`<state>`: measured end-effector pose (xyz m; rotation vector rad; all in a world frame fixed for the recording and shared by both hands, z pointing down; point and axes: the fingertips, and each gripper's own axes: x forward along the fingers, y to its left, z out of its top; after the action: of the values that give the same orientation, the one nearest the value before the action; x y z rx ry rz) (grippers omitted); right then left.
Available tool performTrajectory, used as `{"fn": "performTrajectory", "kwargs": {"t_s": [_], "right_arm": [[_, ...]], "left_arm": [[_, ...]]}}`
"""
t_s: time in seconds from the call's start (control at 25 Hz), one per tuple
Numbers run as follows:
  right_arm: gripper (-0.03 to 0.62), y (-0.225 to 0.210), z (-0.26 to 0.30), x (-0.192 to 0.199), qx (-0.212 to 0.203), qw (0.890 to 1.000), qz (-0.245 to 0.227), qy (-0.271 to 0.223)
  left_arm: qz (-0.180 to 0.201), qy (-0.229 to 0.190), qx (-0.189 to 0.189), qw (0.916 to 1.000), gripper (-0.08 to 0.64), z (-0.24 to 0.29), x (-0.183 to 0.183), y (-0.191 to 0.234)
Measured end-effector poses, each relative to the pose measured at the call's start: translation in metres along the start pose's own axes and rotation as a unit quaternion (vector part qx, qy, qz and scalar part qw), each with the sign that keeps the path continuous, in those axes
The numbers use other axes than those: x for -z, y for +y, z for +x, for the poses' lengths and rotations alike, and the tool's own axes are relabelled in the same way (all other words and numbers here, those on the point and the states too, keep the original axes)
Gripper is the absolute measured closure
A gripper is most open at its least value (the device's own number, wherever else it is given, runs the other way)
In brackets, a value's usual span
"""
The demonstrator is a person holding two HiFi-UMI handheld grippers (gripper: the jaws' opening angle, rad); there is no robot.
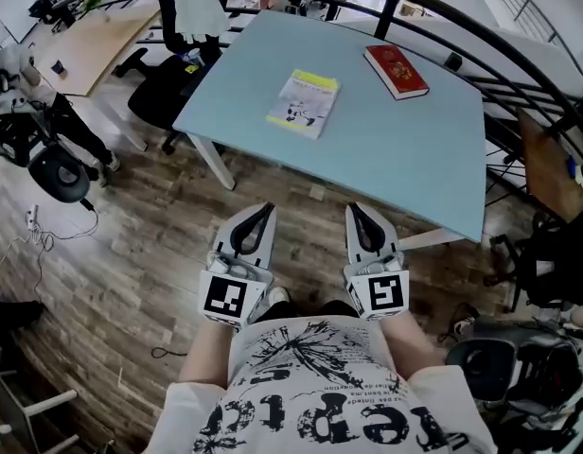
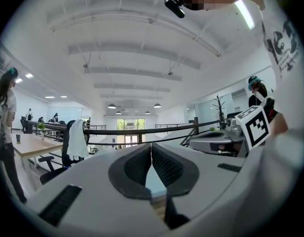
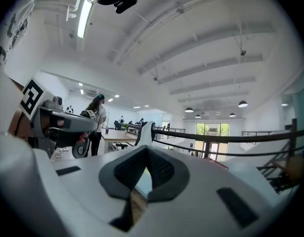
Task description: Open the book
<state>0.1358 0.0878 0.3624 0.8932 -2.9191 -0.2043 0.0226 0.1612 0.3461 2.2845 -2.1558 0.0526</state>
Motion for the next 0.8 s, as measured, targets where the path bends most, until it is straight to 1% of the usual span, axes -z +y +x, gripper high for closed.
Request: {"fn": "performTrajectory", "kwargs": {"t_s": [0.12, 0.28, 0.44, 0.56, 0.68, 0.8], "right_arm": [[0.581, 0.003, 0.027, 0.002, 0.017, 1.000, 0.002, 0.007], [0.581, -0.001, 0.067, 0.007, 0.020, 1.000, -0.003, 0.020], [0.581, -0.015, 0.100, 0.015, 0.029, 0.999, -0.002, 0.022], [0.581, -0.033, 0.127, 0.026, 0.036, 0.999, -0.002, 0.024], [0.581, -0.060, 0.160, 0.036, 0.049, 0.998, 0.005, 0.030], [0.581, -0.089, 0.193, 0.042, 0.056, 0.998, 0.006, 0.034]], "left_arm": [[0.000, 0.007, 0.013, 0.9999, 0.540, 0.014, 0.009, 0.027], [-0.004, 0.025, 0.022, 0.9994, 0.540, 0.042, 0.022, 0.057], [-0.012, 0.039, 0.031, 0.9987, 0.538, 0.075, 0.038, 0.079], [-0.014, 0.052, 0.041, 0.9977, 0.540, 0.111, 0.052, 0.092], [-0.012, 0.077, 0.058, 0.9953, 0.540, 0.156, 0.067, 0.105], [-0.010, 0.088, 0.070, 0.9937, 0.540, 0.201, 0.070, 0.118]]}}
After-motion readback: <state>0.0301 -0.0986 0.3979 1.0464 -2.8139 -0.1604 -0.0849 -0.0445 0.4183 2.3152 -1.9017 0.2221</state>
